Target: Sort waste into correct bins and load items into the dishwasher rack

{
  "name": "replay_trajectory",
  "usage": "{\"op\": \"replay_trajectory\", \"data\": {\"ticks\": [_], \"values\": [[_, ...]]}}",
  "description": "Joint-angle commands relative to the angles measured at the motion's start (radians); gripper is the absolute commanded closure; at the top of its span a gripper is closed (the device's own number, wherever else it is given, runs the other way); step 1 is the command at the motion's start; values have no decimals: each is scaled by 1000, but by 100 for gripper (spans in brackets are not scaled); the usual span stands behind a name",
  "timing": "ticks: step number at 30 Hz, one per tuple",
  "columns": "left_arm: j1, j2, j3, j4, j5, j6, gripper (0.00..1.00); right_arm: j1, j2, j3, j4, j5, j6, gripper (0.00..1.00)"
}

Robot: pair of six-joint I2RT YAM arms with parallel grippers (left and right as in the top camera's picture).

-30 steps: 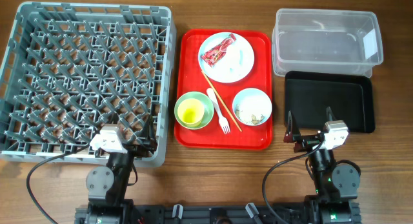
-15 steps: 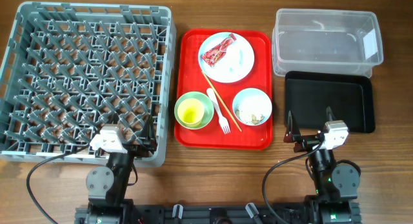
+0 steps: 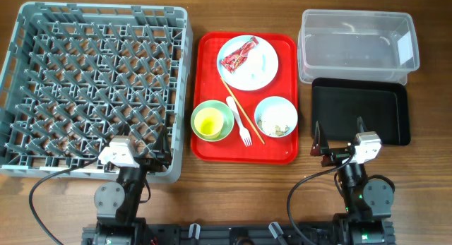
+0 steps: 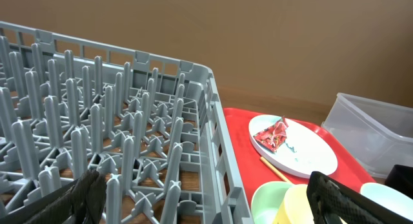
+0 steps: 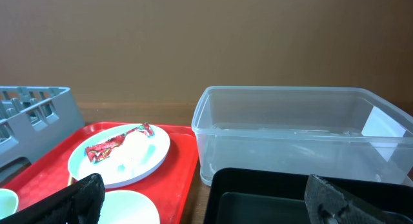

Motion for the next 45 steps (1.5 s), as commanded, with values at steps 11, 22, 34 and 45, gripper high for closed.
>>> {"op": "replay_trajectory", "data": {"ticks": [11, 22, 34, 45], "values": [[-6, -2, -5, -5, -2, 20, 0, 3, 2, -1, 3, -16, 14, 0], [-6, 5, 26, -10, -41, -13, 0, 3, 3, 13, 19, -16, 128, 0], [-6, 736, 803, -671, -113, -3, 0, 3, 738, 690, -253, -116, 61, 0], [-6, 803, 841, -696, -62, -6, 0, 26, 1286, 1181, -555, -359, 68, 0]]}}
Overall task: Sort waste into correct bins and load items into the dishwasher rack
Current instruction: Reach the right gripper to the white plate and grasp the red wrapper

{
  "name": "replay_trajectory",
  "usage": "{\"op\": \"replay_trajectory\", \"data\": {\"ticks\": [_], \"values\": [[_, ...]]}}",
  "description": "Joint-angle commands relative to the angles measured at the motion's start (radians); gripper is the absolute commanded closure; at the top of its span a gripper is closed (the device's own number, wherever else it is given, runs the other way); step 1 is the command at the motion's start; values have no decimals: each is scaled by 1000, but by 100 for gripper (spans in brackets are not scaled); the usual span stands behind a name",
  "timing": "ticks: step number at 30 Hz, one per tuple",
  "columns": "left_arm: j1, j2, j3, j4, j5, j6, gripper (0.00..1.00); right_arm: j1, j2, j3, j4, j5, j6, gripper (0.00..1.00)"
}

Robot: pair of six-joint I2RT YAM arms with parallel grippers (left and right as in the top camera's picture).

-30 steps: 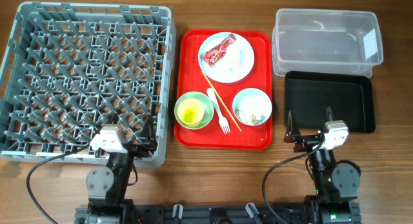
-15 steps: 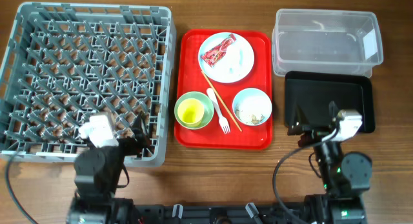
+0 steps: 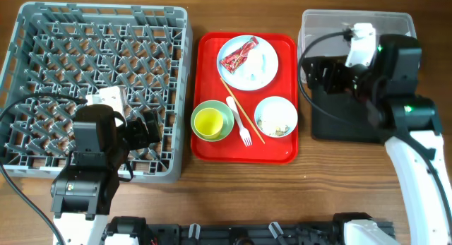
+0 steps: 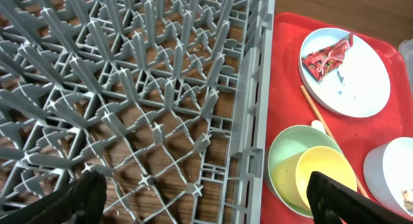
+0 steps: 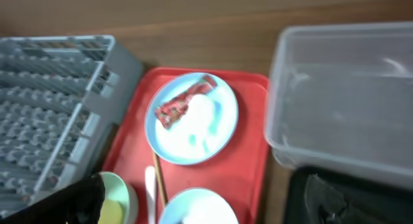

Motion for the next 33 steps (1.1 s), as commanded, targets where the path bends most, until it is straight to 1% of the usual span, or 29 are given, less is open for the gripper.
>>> {"op": "replay_trajectory", "data": {"ticks": [1, 3, 4, 6, 9, 10, 12, 13, 15, 16, 19, 22, 23, 24, 27, 28, 30, 32, 33], "values": [[-6, -3, 20, 4, 23, 2, 0, 48, 66, 23, 58, -51, 5, 0], [-6, -3, 20, 4, 23, 2, 0, 151, 145, 53, 89, 51, 13, 0], [-6, -3, 20, 4, 23, 2, 0, 213, 199, 107, 82, 117, 12, 0], [-6, -3, 20, 5, 23, 2, 0, 288, 301, 228, 60, 228, 6, 0], [-6, -3, 20, 7, 23, 2, 0, 321, 448, 355, 61, 255, 18, 0], [-6, -3, 20, 6, 23, 2, 0, 323, 507, 360, 81, 309, 58, 0], [-6, -2, 20, 6, 23, 2, 0, 333, 596, 360, 100, 376, 83, 0], [-6, -2, 20, 6, 23, 2, 0, 338, 647, 360, 118, 386, 84, 0], [-6, -2, 20, 6, 23, 2, 0, 344, 735, 360, 145, 385, 132, 1], [-6, -2, 20, 6, 23, 2, 0, 343, 768, 360, 148, 385, 160, 4], [-6, -2, 20, 6, 23, 2, 0, 349, 847, 359, 165, 360, 171, 12], [-6, -2, 20, 6, 23, 2, 0, 358, 910, 359, 171, 359, 219, 15], [-6, -2, 20, 6, 23, 2, 0, 360, 931, 359, 172, 359, 240, 18], [-6, -2, 20, 6, 23, 2, 0, 361, 936, 359, 166, 359, 240, 28], [-6, -2, 20, 6, 23, 2, 0, 362, 936, 360, 160, 302, 240, 65], [-6, -2, 20, 6, 23, 2, 0, 362, 926, 360, 145, 291, 240, 81], [-6, -2, 20, 6, 23, 2, 0, 359, 881, 362, 126, 292, 240, 96], [-6, -2, 20, 3, 23, 2, 0, 335, 774, 362, 125, 325, 239, 96], [-6, -2, 20, 0, 23, 2, 0, 307, 694, 362, 123, 364, 239, 96]]}}
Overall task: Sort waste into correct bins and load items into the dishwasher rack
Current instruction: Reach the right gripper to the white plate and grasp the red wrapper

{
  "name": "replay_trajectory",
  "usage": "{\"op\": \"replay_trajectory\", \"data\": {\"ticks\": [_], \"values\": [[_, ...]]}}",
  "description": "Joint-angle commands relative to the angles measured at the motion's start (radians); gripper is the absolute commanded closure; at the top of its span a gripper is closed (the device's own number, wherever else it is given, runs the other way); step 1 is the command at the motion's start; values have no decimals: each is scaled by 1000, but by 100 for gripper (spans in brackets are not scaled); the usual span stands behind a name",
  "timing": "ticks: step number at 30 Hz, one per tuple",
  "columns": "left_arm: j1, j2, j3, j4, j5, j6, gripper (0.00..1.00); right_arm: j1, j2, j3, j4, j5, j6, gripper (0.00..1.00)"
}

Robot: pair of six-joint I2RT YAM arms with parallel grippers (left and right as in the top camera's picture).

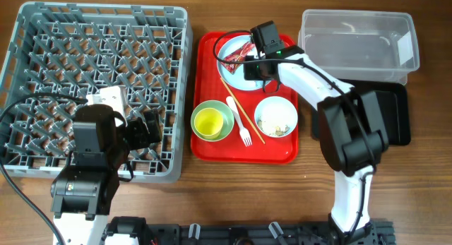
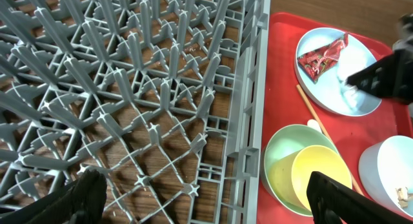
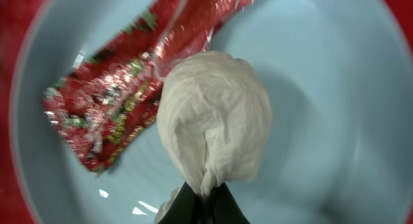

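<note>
My right gripper (image 3: 206, 199) is down on the light blue plate (image 3: 329, 88), shut on the pinched end of a crumpled white napkin (image 3: 213, 130). A red snack wrapper (image 3: 110, 98) lies beside the napkin on that plate (image 1: 267, 77). The plate sits at the back of the red tray (image 1: 212, 152). In front of it are a green bowl holding a yellow cup (image 1: 210, 121), a white bowl with food scraps (image 1: 277, 118), a white fork (image 1: 244, 134) and a chopstick (image 1: 235, 100). My left gripper (image 2: 208, 198) hangs open over the right edge of the grey dishwasher rack (image 1: 85, 75).
A clear plastic bin (image 1: 357, 39) stands at the back right, and a black bin (image 1: 395, 111) lies in front of it. The right arm reaches across from the right over the tray's back corner. Bare wooden table runs along the front edge.
The right gripper was open, high above the clear and black bins. It now sits on the blue plate, shut on the white napkin. The left arm has not moved.
Both grippers stood open low at the front edge, the left by the rack, the right by the black bin. Then the left was over the rack's right side and the right up over the bins. Now the right holds the napkin on the plate.
</note>
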Motion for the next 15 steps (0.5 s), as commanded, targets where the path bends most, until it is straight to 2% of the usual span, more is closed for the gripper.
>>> {"op": "replay_trajectory", "data": {"ticks": [1, 4, 6, 7, 8, 9, 12, 13, 15], "values": [[-6, -2, 19, -5, 12, 2, 0, -67, -240, 8, -3, 78, 2, 95], [-6, -2, 19, -5, 12, 2, 0, -177, -373, 8, -46, 204, 3, 89], [-6, -2, 19, -5, 12, 2, 0, -255, -377, 8, -113, 245, 31, 86], [-6, -2, 19, -5, 12, 2, 0, -285, -370, 7, -130, 235, 41, 72], [-6, -2, 19, -5, 12, 2, 0, -307, -367, 7, -130, 179, 41, 30], [-6, -2, 19, -5, 12, 2, 0, -332, -367, 7, -115, 93, 45, 0], [-6, -2, 19, -5, 12, 2, 0, -340, -376, 7, -111, -62, 45, 0], [-6, -2, 19, -5, 12, 2, 0, -323, -382, 7, -105, -143, 97, 0], [-6, -2, 19, -5, 12, 2, 0, -243, -385, 7, -97, -140, 130, 0]]}}
